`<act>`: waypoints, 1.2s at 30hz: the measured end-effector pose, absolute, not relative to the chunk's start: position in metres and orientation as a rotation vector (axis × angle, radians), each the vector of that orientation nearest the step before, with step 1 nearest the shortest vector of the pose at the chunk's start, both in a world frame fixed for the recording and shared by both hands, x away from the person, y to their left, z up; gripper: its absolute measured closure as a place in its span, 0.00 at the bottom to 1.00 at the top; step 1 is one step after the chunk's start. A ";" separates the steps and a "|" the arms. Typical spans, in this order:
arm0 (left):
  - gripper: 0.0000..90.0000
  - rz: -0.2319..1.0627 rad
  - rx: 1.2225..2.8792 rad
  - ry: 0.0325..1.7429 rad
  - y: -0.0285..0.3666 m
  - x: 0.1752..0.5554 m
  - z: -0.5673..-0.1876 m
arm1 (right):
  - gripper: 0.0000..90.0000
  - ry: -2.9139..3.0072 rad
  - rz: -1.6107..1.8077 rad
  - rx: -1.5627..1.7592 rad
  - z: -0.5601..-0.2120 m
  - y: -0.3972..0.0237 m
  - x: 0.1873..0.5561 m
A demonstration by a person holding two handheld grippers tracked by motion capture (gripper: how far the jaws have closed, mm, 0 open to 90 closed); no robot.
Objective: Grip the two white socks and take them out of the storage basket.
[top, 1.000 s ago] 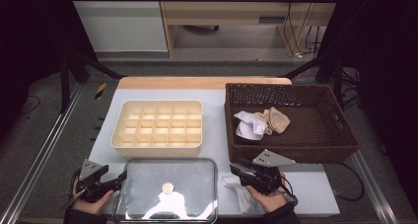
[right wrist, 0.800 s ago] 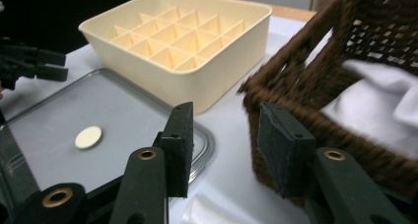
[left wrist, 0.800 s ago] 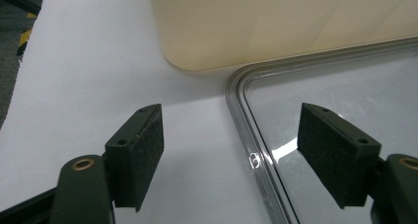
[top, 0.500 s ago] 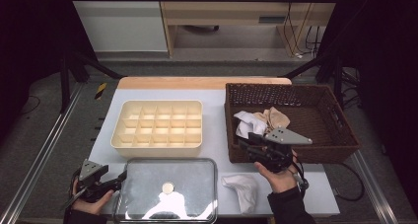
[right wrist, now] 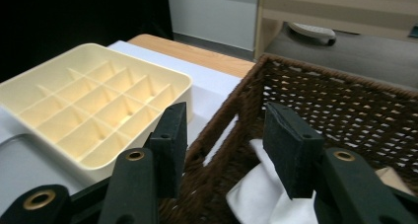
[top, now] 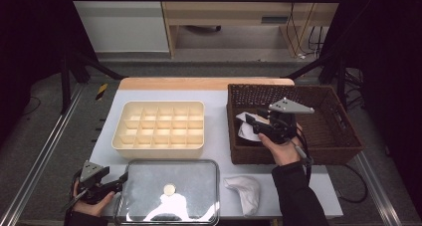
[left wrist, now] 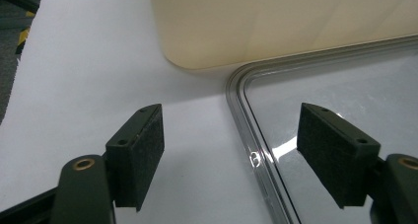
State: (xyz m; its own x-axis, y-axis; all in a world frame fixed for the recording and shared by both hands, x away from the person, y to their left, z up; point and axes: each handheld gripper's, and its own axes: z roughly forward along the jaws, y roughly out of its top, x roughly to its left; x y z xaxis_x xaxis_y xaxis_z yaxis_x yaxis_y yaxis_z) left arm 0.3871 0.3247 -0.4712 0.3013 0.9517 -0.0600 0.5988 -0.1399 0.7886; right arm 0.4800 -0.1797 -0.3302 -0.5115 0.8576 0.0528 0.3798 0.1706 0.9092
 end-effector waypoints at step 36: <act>0.29 0.603 1.847 1.384 0.325 0.387 -0.472 | 0.55 2.074 0.997 1.394 -0.384 -0.189 0.581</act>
State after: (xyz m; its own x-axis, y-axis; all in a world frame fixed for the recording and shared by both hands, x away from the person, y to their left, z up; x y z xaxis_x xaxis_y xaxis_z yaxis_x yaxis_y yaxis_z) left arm 0.3873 0.3250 -0.4719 0.3079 0.9495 -0.0602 0.6025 -0.1456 0.7847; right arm 0.5805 -0.1890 -0.3839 -0.3898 0.9204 0.0290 0.5975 0.2289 0.7685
